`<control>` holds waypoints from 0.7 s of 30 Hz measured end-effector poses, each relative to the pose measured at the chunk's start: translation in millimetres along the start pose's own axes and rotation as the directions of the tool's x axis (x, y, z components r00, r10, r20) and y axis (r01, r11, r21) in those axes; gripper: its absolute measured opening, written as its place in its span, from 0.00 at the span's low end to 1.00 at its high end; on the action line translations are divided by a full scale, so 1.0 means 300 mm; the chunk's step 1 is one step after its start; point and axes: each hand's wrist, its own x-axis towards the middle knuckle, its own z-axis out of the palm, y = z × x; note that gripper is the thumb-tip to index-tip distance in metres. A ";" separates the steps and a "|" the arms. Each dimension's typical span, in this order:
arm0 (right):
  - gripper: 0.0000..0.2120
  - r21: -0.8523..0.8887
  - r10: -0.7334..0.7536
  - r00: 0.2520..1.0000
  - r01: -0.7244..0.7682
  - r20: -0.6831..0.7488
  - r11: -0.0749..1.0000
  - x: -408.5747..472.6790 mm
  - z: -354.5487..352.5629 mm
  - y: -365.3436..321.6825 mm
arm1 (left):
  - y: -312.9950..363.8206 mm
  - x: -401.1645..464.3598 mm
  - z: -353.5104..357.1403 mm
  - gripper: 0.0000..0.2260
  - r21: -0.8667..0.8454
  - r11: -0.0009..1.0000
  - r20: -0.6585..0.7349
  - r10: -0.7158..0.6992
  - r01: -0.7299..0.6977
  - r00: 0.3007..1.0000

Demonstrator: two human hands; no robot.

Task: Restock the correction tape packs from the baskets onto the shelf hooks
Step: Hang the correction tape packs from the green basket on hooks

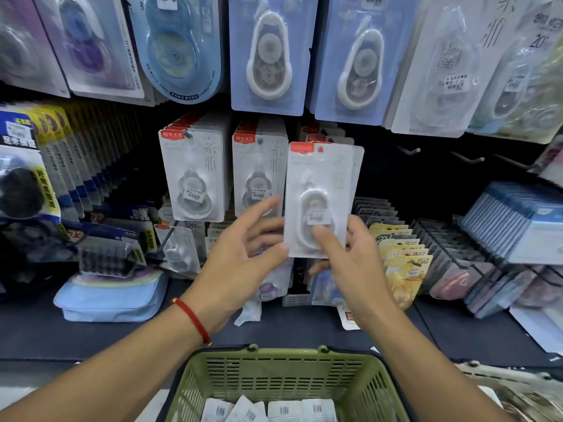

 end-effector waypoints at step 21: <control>0.32 -0.593 -0.122 0.985 0.027 -0.120 0.805 0.029 -0.079 0.035 | 0.008 0.021 -0.017 0.35 0.371 0.926 0.112 0.037 -0.077 0.993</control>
